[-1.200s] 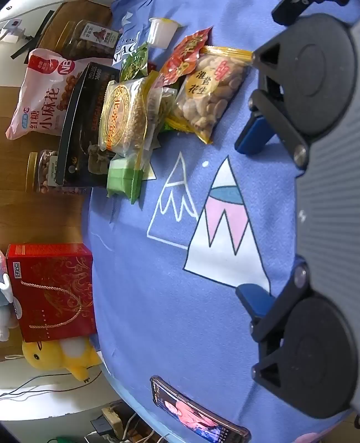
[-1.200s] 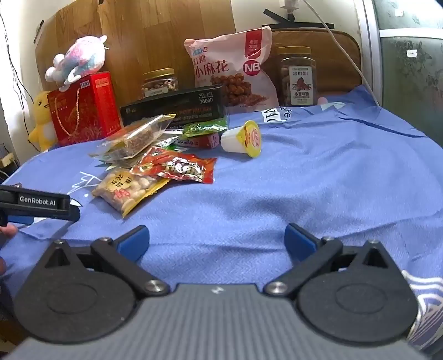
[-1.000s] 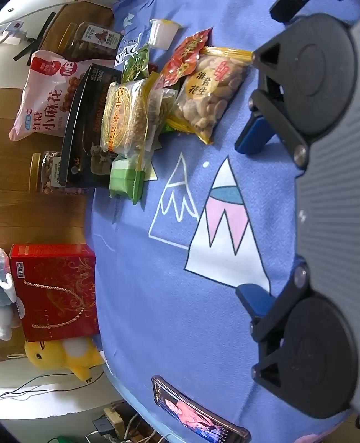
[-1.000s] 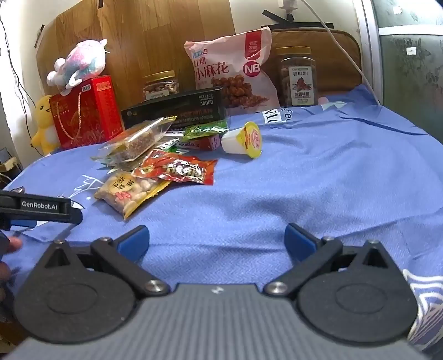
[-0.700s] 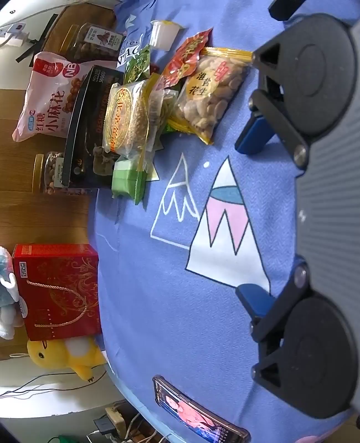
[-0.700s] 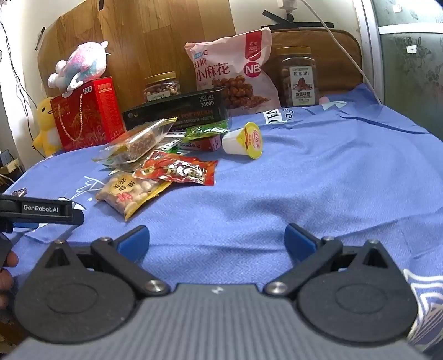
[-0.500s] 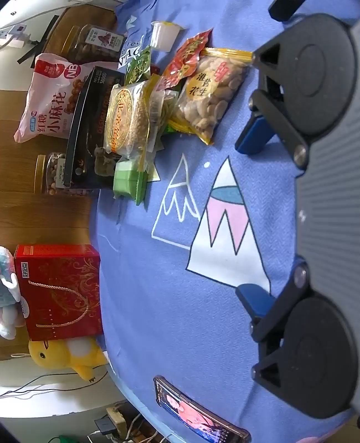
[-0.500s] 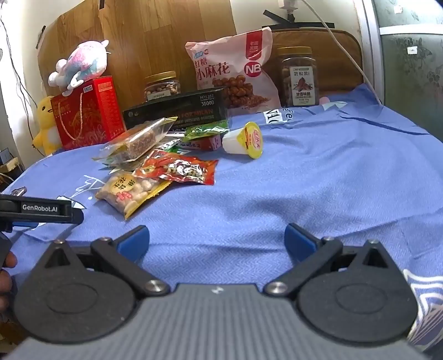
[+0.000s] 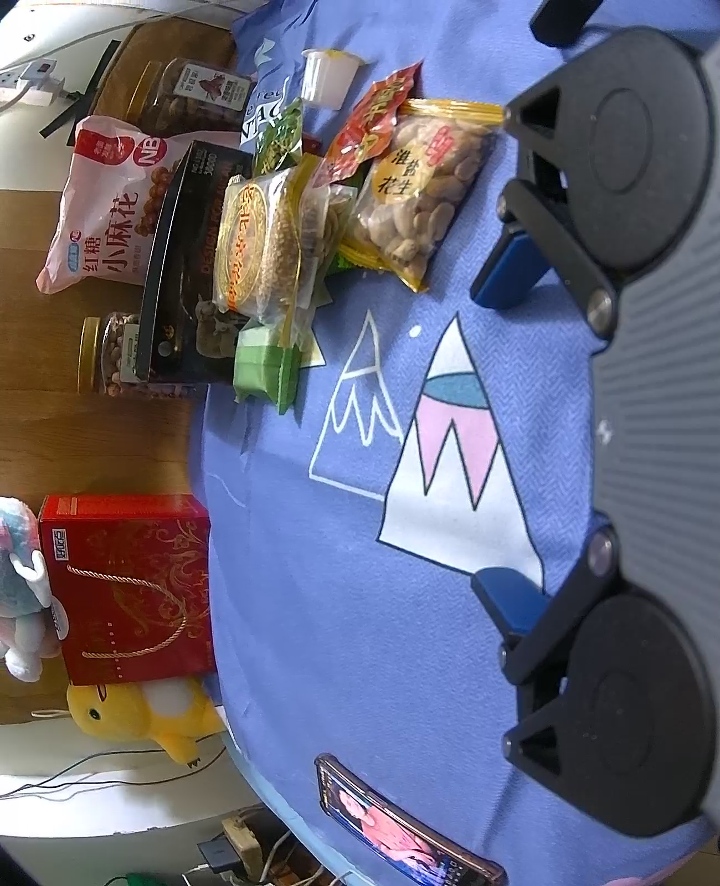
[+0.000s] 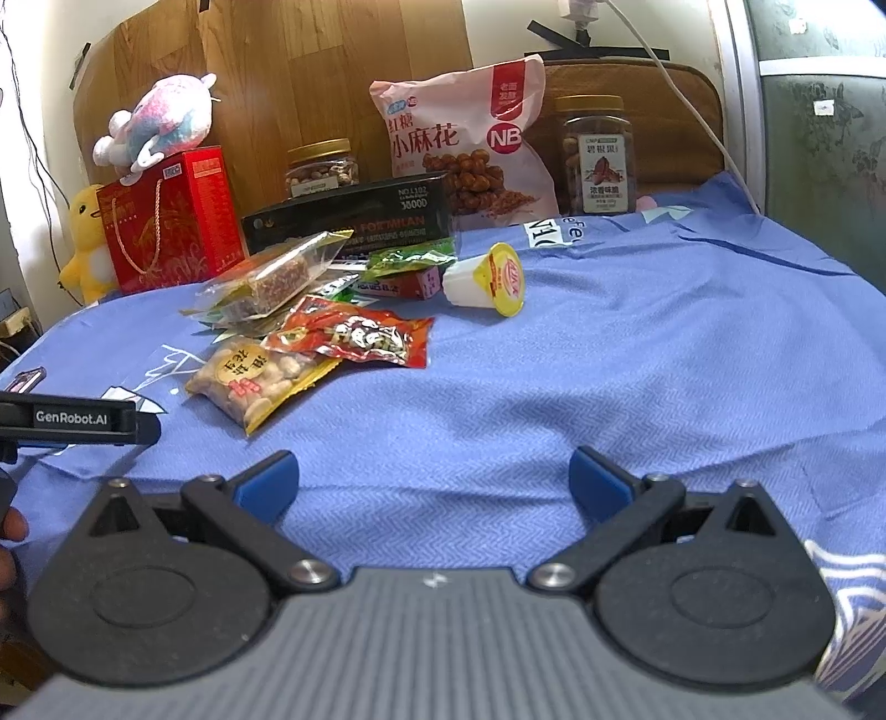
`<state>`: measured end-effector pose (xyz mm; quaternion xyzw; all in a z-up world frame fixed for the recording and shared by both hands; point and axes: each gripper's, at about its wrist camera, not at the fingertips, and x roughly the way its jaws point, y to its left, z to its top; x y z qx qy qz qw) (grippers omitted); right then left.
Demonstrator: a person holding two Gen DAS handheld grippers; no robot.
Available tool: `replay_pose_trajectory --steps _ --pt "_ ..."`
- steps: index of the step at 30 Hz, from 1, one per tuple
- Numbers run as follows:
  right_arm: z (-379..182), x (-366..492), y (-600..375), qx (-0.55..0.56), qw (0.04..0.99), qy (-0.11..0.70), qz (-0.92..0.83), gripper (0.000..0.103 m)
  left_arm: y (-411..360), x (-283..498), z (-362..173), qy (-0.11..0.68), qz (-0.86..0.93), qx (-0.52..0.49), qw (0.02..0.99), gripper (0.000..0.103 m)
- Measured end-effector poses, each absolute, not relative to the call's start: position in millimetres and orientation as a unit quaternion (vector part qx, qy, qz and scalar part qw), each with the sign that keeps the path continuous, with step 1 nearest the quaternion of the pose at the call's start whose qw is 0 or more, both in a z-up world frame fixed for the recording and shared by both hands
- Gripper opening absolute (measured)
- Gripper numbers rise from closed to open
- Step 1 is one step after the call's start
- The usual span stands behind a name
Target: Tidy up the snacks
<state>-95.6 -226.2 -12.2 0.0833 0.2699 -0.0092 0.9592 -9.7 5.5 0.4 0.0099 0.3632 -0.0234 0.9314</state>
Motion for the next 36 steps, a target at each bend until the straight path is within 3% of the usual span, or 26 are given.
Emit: replay_pose_trajectory --steps 30,36 --pt "-13 -95 -219 0.06 0.96 0.273 -0.017 0.103 33 -31 -7 0.323 -0.111 0.035 0.939 0.103" --pt "-9 -93 -222 0.065 0.963 0.262 0.0 0.103 62 -30 4 0.316 -0.156 -0.019 0.936 0.103"
